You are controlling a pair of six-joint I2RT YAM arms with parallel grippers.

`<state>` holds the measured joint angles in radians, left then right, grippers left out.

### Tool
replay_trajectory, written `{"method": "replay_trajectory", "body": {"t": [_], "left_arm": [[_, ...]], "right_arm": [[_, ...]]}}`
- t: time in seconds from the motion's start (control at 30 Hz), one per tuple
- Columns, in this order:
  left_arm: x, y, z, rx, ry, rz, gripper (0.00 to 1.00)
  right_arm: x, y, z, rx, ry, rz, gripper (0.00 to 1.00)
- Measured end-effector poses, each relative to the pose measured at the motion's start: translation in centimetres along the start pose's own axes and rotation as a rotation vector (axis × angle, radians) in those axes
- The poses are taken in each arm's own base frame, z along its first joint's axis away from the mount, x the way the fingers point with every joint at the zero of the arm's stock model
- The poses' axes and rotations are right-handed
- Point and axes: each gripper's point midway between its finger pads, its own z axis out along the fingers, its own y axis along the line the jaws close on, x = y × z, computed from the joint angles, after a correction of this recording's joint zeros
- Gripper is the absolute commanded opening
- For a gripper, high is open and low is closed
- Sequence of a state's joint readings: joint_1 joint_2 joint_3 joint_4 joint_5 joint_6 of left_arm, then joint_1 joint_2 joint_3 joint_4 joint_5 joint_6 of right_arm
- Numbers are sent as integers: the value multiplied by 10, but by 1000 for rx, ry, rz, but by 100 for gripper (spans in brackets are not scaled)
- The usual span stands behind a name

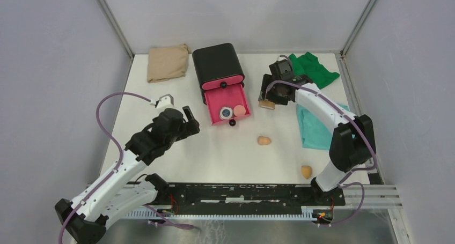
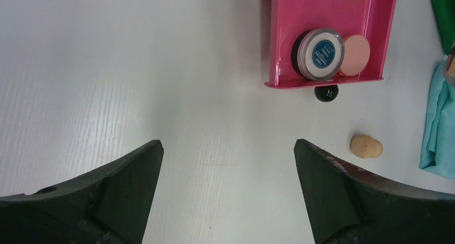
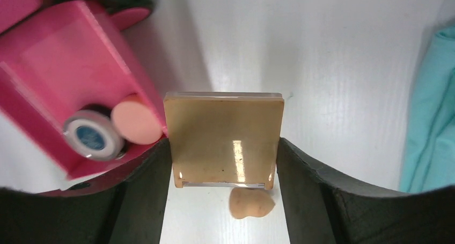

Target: Organize the makeup

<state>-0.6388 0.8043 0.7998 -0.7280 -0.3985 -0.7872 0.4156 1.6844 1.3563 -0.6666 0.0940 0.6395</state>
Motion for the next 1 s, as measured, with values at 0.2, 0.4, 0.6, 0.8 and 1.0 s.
{"method": "replay_trajectory", "body": {"t": [0.2, 0.4, 0.6, 0.8, 1.0], "left_arm": [[-10, 0, -4, -7, -35, -11, 100], [-16, 0, -9, -2, -55, -19, 100], [-17, 2, -12, -4, -57, -27, 100], [-19, 5, -19, 4, -70, -42, 100], [-21, 6, -25, 15, -85, -68, 100]], "right_arm": [[12, 57, -25, -142, -26, -82, 62], [33, 112, -19, -219, 4, -167, 62], [31, 141, 3, -218, 0, -198, 64], [14, 155, 24, -194, -33, -212, 64], [13, 156, 46, -155, -25, -237, 65]]}}
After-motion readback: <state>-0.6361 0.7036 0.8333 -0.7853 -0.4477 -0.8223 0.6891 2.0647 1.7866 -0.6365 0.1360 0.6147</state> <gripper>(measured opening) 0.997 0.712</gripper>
